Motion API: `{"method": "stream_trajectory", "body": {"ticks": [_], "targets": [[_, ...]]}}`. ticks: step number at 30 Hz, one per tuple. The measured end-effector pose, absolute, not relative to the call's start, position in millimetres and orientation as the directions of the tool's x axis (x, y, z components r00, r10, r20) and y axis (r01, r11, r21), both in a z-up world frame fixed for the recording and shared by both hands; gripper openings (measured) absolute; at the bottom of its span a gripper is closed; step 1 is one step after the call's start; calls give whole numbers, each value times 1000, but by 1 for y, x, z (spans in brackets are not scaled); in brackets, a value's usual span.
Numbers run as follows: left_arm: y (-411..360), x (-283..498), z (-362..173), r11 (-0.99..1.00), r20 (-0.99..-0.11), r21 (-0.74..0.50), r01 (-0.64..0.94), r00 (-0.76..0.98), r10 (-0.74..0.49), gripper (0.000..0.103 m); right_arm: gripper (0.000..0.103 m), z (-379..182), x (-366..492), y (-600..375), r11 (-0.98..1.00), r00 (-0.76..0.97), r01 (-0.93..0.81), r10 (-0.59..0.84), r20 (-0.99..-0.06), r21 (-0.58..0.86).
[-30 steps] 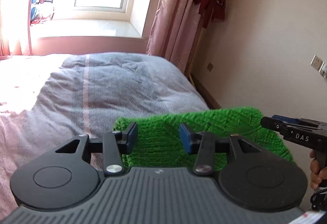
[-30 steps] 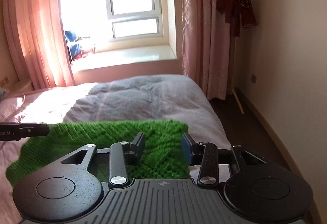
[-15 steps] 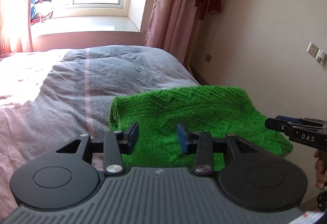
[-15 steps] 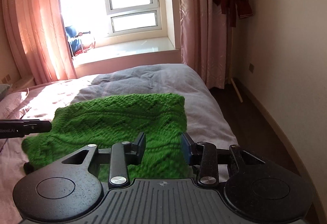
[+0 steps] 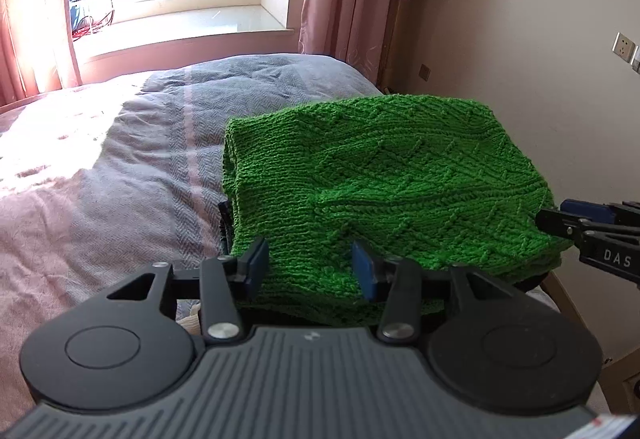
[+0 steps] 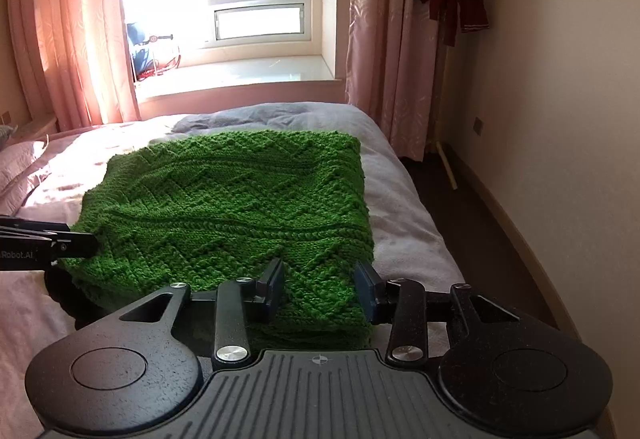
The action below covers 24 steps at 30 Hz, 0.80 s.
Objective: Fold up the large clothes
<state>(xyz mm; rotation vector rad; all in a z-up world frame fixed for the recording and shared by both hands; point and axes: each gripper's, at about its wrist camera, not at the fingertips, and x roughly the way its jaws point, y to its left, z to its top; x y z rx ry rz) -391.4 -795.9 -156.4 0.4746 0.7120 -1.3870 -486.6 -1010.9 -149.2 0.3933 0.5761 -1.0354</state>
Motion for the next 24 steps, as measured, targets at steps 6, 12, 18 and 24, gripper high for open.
{"method": "stream_trajectory", "body": {"ticks": [6,12,18,24], "targets": [[-769,-398,-134,149,-700,-99,984,37,-713,63,45,-127,-509,-974,438,436,886,-675,-595,154],[-717,-404,-106,126,-695,-95,988,25,-719,79,58,-104,-529,-914,391,448,890,-651,-613,235],[-663,-419,-83,120,-694,-32,992,64,-717,95,64,-79,-535,-852,394,440,891,-622,-647,227],[-616,-423,-69,108,-689,-36,993,54,-723,102,65,-60,-534,-799,440,444,881,-647,-620,172]]}}
